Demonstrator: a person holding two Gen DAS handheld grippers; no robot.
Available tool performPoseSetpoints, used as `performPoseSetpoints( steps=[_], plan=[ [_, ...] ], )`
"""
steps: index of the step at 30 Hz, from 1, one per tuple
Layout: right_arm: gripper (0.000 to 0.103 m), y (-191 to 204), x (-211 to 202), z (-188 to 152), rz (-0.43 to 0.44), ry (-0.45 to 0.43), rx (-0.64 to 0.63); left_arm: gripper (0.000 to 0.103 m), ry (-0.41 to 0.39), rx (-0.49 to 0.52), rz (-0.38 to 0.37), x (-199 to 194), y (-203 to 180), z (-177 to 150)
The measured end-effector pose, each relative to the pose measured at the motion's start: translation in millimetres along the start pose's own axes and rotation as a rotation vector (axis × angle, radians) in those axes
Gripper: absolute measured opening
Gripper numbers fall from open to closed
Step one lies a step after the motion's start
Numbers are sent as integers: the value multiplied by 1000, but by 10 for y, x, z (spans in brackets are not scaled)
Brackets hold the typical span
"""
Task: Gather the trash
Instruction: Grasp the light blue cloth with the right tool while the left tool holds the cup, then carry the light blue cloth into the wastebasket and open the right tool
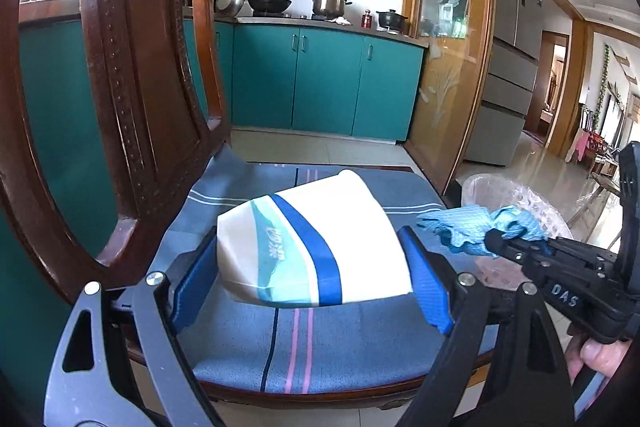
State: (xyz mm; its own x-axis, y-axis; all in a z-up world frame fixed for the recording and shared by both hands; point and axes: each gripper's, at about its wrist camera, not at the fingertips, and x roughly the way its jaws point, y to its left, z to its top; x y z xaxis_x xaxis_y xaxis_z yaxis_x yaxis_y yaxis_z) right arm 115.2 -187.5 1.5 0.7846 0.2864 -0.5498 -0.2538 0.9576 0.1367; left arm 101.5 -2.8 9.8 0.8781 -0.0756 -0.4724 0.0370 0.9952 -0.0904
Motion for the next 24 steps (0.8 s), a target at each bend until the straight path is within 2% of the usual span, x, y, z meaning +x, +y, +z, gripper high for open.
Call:
performPoseSetpoints(
  steps=[14,17,20,21,23,24],
  plan=[
    [9,-58,-86,-20,6,-10,13,86,13,10,7,63,-40,-2],
    [9,-275,-226,95,-35,-75,57,86,14,15,5,62,-54,-9],
    [9,-739,-356,238,-122,-149,153,86,14,23,2,61,-86,-21],
    [14,-986,-371,280,-160,-163,207,86,13,28,2,62,-102,-26],
    [54,-1292,-349,297,-173,-163,281,86,15,35,0,72,-141,-41],
    [83,-1430,-331,287,-161,-152,323,86,18,36,-2,79,-162,-48]
  ],
)
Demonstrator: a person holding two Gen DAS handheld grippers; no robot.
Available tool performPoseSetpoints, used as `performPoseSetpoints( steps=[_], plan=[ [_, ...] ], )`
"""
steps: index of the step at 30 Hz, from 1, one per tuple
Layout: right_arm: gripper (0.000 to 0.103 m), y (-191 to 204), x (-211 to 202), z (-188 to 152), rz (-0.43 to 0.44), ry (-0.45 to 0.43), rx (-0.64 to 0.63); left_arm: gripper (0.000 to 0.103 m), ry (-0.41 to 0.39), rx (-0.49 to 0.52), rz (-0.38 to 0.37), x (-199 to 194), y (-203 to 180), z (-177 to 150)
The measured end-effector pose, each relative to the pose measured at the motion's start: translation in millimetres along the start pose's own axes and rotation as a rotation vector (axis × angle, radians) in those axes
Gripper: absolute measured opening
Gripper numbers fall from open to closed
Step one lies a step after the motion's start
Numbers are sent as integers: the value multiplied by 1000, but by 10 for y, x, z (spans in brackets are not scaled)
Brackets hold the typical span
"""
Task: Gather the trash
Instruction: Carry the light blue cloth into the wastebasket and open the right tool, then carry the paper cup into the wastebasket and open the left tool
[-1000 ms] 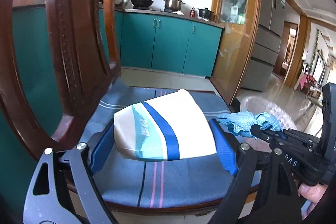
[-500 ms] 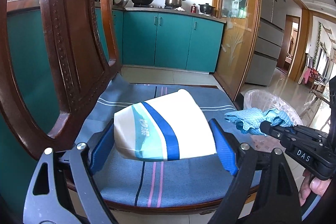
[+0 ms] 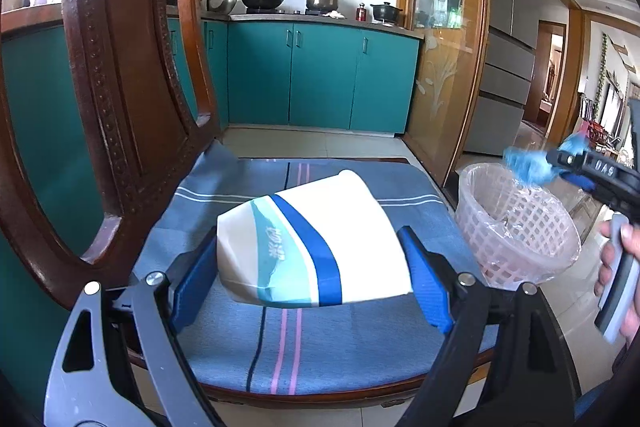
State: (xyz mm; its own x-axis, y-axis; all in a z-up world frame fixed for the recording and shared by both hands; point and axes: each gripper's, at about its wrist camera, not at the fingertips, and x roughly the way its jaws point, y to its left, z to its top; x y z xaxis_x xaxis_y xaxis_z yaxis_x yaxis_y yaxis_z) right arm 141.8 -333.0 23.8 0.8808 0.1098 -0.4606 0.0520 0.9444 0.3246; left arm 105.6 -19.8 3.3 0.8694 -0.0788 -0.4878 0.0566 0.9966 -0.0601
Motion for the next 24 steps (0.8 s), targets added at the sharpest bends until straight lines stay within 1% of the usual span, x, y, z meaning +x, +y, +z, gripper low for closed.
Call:
performPoseSetpoints(
  steps=[1,2,3,4,6,9,10,12,14,16,17,19,20,21,22,24],
  plan=[
    [86,-191,-29,23,-11,-19,85,86,3,3,-3,12,-32,-9],
    [86,-275,-82,33,-17,-40,131,86,4,7,-4,18,-55,-16],
    [89,-368,-159,53,-11,-63,178,86,5,11,-8,23,-90,-19],
    [94,-475,-285,74,3,-107,227,86,6,16,-17,31,-123,-22],
    [99,-561,-451,81,-10,-177,266,86,6,37,-39,51,-246,-14],
    [99,-556,-543,87,-57,-220,240,86,4,68,-105,85,-524,48],
    [99,-539,-553,88,-72,-226,221,86,7,89,-140,108,-686,86],
    [99,-500,-557,90,-98,-230,185,86,6,124,-182,148,-961,162],
    [99,-482,-565,87,-119,-237,164,86,-14,174,-237,200,-1353,321],
    [99,-510,-574,101,-150,-246,156,86,-19,183,-280,259,-1623,464],
    [99,-532,-579,103,-161,-251,156,87,-21,179,-313,301,-1790,569],
    [99,-620,-581,110,-192,-254,173,92,-26,175,-364,394,-2069,754],
    [99,-666,-581,103,-203,-257,183,100,-23,184,-375,440,-2167,799],
    [99,-732,-589,110,-214,-260,205,100,-17,196,-375,490,-2244,836],
    [99,-774,-592,108,-217,-258,220,100,-3,208,-345,555,-2308,864],
    [99,-833,-581,118,-217,-250,244,100,16,193,-312,598,-2272,864]
  ],
)
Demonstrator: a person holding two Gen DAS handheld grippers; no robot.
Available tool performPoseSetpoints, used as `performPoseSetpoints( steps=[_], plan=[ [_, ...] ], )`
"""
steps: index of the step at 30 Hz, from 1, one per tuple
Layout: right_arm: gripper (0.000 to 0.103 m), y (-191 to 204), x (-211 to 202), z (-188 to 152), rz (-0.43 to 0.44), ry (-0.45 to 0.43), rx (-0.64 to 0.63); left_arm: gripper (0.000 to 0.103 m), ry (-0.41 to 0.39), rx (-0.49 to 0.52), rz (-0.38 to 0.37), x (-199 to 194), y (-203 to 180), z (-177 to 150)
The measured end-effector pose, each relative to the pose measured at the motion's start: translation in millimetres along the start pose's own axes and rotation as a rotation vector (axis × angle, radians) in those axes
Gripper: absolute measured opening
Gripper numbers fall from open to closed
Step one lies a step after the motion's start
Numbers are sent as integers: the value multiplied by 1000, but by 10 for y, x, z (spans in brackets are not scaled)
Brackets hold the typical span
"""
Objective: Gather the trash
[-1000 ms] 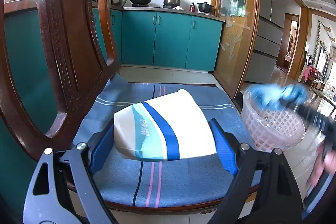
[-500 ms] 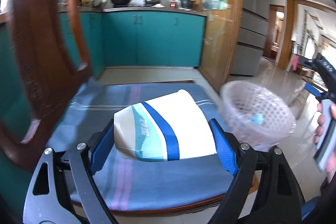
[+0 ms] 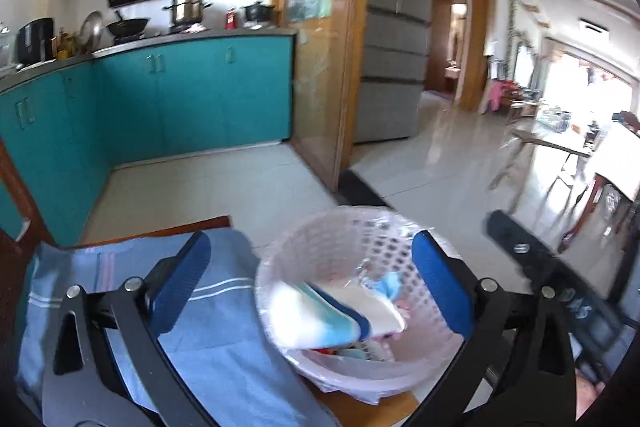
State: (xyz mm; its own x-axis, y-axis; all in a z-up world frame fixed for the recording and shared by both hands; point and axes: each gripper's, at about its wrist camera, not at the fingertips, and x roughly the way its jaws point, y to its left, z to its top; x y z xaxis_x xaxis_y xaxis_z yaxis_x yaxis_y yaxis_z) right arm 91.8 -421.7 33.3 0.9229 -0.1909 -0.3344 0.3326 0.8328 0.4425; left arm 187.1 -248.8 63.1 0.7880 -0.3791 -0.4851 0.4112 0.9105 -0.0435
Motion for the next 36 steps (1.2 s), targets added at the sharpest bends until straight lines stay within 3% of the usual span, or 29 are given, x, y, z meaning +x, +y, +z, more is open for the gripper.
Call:
performPoseSetpoints(
  steps=[3,7,10,16,26,36],
  plan=[
    [99,14,-7,2,6,-5,-18,100,-7,-42,1,-161,210,-99],
    [99,142,28,-71,21,16,-59,100,-17,-69,60,-516,604,-324],
    [99,303,56,-160,37,41,-107,100,-27,-102,130,-827,990,-524],
    [99,816,39,-497,89,108,-257,100,-54,-130,342,-1343,1617,-945],
    [99,1660,-89,-1277,142,207,-480,100,58,-225,391,-1184,2116,-1368],
    [99,1801,-16,-1513,136,260,-492,100,56,-238,397,-1237,2096,-1408]
  ],
)
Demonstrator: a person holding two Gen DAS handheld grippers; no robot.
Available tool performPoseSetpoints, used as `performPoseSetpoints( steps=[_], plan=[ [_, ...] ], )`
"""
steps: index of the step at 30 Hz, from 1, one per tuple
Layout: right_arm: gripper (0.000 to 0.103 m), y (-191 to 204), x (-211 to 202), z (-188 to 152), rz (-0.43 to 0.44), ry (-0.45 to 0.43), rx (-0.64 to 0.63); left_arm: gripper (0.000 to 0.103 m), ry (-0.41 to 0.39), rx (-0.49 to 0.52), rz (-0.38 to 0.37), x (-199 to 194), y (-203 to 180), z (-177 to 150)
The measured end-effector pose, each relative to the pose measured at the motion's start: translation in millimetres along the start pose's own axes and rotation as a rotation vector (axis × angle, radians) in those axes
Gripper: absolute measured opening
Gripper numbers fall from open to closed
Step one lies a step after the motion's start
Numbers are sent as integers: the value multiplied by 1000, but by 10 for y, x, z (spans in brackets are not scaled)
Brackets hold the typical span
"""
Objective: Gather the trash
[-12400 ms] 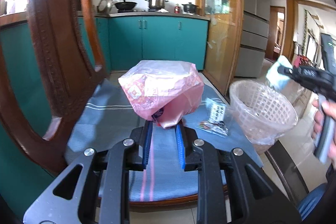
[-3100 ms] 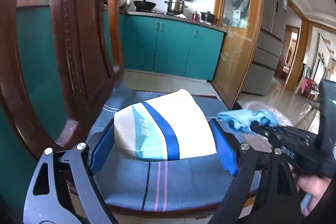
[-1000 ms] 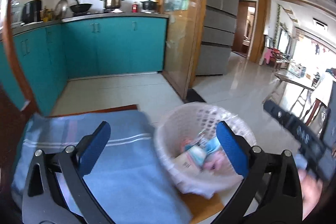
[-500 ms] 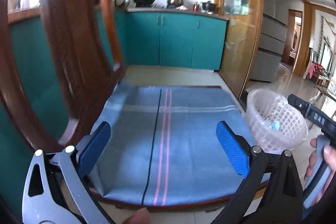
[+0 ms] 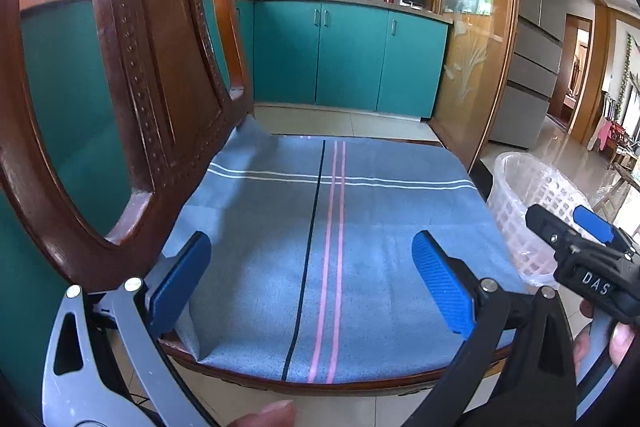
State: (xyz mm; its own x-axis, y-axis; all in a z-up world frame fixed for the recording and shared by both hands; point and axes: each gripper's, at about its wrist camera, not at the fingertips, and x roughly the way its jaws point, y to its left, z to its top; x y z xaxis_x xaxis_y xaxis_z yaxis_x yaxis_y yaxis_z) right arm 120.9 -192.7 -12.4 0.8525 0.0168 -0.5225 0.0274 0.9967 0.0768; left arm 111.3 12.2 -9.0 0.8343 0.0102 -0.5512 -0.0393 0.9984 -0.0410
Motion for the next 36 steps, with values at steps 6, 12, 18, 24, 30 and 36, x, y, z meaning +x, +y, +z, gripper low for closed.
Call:
performPoseSetpoints(
  steps=[6,12,18,24,30,36],
  plan=[
    [99,-12,23,-17,-5,8,4,100,-6,6,-8,-16,-36,-5],
    [99,-13,26,-28,-3,8,-1,100,-14,21,-15,-45,-86,-21],
    [99,-16,28,-29,-6,6,-2,100,-10,26,-17,-48,-102,-27],
    [99,-13,28,-35,-9,6,-5,100,-5,31,-13,-44,-106,-27],
    [99,-12,27,-39,-8,4,-7,100,-4,31,-15,-40,-102,-26],
    [99,-19,41,-50,-10,7,-11,100,-1,34,-15,-29,-100,-34]
  ],
)
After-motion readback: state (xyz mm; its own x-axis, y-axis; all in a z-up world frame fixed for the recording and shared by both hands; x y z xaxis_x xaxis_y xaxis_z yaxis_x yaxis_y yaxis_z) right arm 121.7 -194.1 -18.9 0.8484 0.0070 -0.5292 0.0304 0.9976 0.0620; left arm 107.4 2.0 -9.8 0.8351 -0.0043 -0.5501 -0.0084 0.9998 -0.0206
